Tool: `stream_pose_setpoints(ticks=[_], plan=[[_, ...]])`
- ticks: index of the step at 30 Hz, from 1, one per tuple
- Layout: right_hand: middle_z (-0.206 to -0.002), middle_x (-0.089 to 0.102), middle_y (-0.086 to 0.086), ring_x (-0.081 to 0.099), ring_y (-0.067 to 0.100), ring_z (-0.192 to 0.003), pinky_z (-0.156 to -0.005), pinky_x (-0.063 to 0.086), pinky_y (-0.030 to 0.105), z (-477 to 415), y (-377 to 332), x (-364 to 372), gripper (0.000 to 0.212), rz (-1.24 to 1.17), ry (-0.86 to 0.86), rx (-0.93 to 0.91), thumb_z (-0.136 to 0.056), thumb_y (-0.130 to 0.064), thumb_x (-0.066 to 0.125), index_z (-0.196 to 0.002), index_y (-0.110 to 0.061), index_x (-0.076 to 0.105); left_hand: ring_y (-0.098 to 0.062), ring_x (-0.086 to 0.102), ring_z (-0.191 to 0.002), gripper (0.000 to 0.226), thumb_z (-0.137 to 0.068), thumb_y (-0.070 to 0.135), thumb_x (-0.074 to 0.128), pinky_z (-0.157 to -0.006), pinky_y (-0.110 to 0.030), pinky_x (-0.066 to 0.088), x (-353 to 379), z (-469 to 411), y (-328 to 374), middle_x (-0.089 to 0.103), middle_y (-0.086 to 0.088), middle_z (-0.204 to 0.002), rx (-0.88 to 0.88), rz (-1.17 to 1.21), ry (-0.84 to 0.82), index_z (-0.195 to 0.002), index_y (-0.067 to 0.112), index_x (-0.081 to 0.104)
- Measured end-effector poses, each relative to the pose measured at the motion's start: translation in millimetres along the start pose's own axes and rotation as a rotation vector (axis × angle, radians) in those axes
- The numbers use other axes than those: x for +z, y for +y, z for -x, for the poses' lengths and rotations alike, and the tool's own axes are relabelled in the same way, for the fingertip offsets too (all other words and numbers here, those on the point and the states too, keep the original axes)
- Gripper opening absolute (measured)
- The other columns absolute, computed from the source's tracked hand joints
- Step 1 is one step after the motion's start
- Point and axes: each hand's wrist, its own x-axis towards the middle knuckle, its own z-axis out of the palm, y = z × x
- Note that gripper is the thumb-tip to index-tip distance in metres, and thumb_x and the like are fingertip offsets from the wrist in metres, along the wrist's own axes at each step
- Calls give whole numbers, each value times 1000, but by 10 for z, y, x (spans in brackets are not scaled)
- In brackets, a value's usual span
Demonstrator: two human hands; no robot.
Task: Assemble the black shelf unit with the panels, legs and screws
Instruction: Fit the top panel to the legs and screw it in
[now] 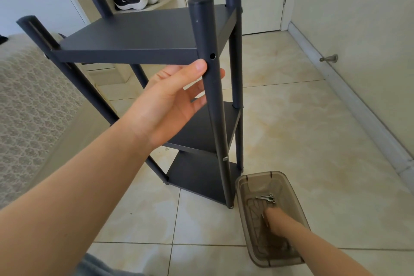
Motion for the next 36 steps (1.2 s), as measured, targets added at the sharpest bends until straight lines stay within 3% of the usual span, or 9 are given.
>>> stream_pose_setpoints(ticks=[12,28,36], plan=[[-130,57,12,58,29,-117,-96,46,34,-5,-104,71,35,30,-80,-99,-96,-8,47,-129,-14,55,-19,66,-112,30,-93,22,57,-89,-33,53,-34,-27,-19,73,6,-96,2,0,-9,-71,24,78],[-126,61,12,61,28,-114,-98,49,35,-7,-188,41,32,147,51,-112,-98,-3,46,-126,-11,56,-17,66,-112,25,-86,25,60,-91,-32,52,-49,-40,-39,74,8,-96,11,-1,-33,-69,24,78],[-115,65,8,63,24,-103,-91,52,32,121,-361,-543,22,154,105,-94,-96,-14,52,-116,-12,62,-22,67,-113,20,-87,20,60,-92,-34,55,-38,-1,-8,74,-1,-100,0,-18,9,-77,21,78]])
